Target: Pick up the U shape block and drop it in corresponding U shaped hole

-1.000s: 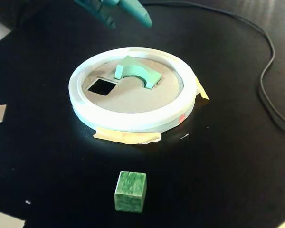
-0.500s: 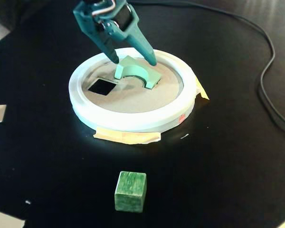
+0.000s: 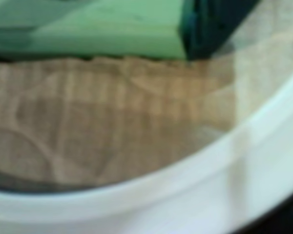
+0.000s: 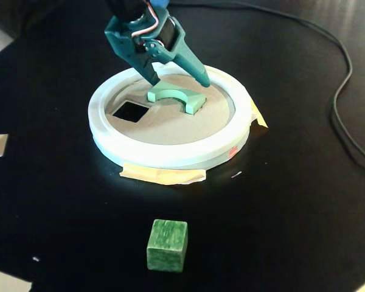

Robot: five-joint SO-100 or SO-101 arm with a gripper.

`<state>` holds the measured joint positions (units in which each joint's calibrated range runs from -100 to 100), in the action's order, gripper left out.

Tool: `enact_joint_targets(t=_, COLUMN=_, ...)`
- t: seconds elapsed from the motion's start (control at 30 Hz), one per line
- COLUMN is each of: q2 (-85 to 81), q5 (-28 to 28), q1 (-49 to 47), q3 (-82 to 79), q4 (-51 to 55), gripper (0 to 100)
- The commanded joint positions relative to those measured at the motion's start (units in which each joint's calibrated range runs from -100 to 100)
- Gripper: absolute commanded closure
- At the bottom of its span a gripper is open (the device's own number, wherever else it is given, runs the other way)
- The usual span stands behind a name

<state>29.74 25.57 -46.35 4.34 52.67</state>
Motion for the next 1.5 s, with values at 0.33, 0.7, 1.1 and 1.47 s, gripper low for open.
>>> enact_joint_targets(t=0.33, q2=-15.0, q5=0.2, q1=1.78, q3=0.3, q4=19.74, gripper=17)
enact_joint_targets(t=0.7, q2=-34.98, q5=-5.27, q1=6.78, q3=-6.71, q4=33.68, gripper=19)
enact_joint_targets(t=1.1, q2=-70.71, q5=-17.0, q1=40.24, q3=-41.68, q4=24.05, gripper=19)
enact_joint_targets(t=1.47, q2=-105.29, q5=-22.76, q1=47.73, q3=-75.56, q4=8.7, gripper=19)
